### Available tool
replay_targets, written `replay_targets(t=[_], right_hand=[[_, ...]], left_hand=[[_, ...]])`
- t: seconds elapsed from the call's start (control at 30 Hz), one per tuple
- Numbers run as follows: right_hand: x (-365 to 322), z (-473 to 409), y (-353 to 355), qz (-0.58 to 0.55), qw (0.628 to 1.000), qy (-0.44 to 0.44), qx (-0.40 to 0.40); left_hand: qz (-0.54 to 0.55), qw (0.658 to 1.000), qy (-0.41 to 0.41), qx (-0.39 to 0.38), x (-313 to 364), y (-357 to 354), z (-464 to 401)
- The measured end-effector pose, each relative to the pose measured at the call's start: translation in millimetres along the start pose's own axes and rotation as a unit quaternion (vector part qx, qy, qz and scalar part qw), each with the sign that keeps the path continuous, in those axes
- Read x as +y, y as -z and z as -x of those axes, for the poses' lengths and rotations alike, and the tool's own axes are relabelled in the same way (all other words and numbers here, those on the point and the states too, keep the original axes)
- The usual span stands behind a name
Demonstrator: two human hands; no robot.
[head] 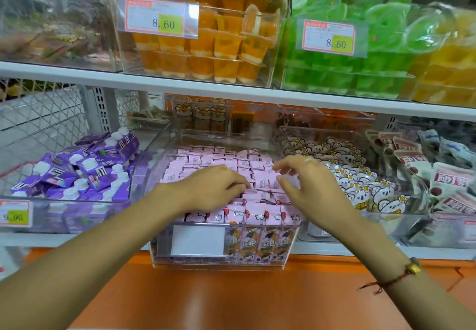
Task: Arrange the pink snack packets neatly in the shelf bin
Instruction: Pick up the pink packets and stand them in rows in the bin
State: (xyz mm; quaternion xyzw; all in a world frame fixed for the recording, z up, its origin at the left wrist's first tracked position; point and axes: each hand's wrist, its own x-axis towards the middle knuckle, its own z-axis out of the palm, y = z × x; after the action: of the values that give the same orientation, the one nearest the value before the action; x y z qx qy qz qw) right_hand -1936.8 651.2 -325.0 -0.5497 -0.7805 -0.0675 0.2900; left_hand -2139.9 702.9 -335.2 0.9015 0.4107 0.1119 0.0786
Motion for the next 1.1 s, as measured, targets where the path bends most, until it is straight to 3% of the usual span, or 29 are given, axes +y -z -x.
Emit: replay_targets(t=[0.07, 0.23, 0.33, 0.57, 0.77, 0.87, 0.93, 1.03, 1.1], right_hand=[[0, -5, -4, 0.031, 0.999, 0.005, -0.009], [-7, -18, -18, 0.185, 0.979, 0.054, -0.059], [-7, -23, -23, 0.212, 0.973, 0.053, -0.075], [0, -19, -34, 0.197, 0.978, 0.067, -0.020], [-8, -23, -21, -0.035, 0.983, -0.003, 0.178], [-21, -22, -6, -0.167, 0.935, -0.022, 0.314], [-23, -20, 4, -0.237, 0.893, -0.058, 0.378], [-27, -19, 10, -0.369, 0.849, -0.135, 0.352], [-32, -16, 6, -0.395, 0.854, -0.173, 0.290]], left_hand=[[0.038, 0.999, 0.008, 0.008, 2, 0, 8], [0.013, 0.991, 0.004, 0.130, 16, -14, 27], [-0.025, 0.993, 0.003, 0.115, 16, -22, 27], [-0.052, 0.996, 0.001, 0.077, 13, -21, 24], [-0.071, 0.995, 0.000, 0.071, 14, -22, 25], [-0.051, 0.995, -0.002, 0.083, 18, -21, 27], [0.026, 0.988, 0.012, 0.150, 20, -19, 29], [0.167, 0.946, 0.032, 0.277, 29, -14, 34], [0.210, 0.931, -0.008, 0.298, 35, -9, 37]])
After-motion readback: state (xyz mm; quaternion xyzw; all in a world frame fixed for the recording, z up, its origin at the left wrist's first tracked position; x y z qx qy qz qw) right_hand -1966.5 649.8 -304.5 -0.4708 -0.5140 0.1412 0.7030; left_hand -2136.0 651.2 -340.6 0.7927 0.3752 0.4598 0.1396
